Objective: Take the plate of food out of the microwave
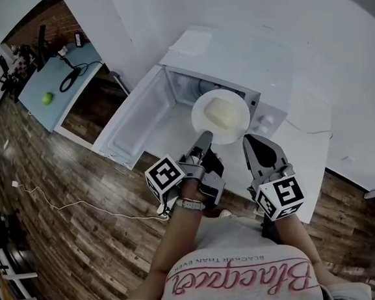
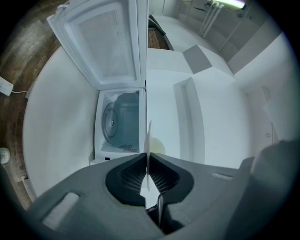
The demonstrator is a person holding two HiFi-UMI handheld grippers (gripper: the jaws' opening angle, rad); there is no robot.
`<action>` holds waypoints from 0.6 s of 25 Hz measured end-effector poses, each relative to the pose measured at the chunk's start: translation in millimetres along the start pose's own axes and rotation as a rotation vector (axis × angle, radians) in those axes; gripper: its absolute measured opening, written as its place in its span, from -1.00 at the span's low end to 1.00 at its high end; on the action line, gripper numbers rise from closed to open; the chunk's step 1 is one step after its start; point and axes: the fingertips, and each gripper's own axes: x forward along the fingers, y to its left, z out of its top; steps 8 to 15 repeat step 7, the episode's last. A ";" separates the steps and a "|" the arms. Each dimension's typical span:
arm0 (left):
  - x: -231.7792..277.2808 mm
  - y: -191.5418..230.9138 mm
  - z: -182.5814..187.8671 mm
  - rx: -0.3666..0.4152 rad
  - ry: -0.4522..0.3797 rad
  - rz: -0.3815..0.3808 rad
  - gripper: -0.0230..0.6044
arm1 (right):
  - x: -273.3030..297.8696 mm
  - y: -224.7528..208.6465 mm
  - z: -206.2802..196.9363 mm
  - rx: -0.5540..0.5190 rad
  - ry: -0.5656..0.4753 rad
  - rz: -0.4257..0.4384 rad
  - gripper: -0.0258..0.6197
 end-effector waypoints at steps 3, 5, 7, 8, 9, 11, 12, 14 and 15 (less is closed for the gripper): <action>0.6 -1.1 -0.8 -0.002 -0.008 0.000 -0.87 | 0.8 -1.6 1.3 -0.003 -0.003 0.009 -0.91; 1.1 -1.5 -1.1 -0.001 -0.012 0.000 -0.87 | 1.6 -2.6 2.4 -0.004 -0.006 0.013 -0.90; 1.8 -1.8 -1.2 0.000 -0.015 -0.001 -0.87 | 2.4 -3.6 3.5 -0.007 -0.007 0.016 -0.91; 1.8 -1.8 -1.2 0.000 -0.015 -0.001 -0.87 | 2.4 -3.6 3.5 -0.007 -0.007 0.016 -0.91; 1.8 -1.8 -1.2 0.000 -0.015 -0.001 -0.87 | 2.4 -3.6 3.5 -0.007 -0.007 0.016 -0.91; 1.8 -1.8 -1.2 0.000 -0.015 -0.001 -0.87 | 2.4 -3.6 3.5 -0.007 -0.007 0.016 -0.91; 1.8 -1.8 -1.2 0.000 -0.015 -0.001 -0.87 | 2.4 -3.6 3.5 -0.007 -0.007 0.016 -0.91; 1.8 -1.8 -1.2 0.000 -0.015 -0.001 -0.87 | 2.4 -3.6 3.5 -0.007 -0.007 0.016 -0.91; 1.8 -1.8 -1.2 0.000 -0.015 -0.001 -0.87 | 2.4 -3.6 3.5 -0.007 -0.007 0.016 -0.91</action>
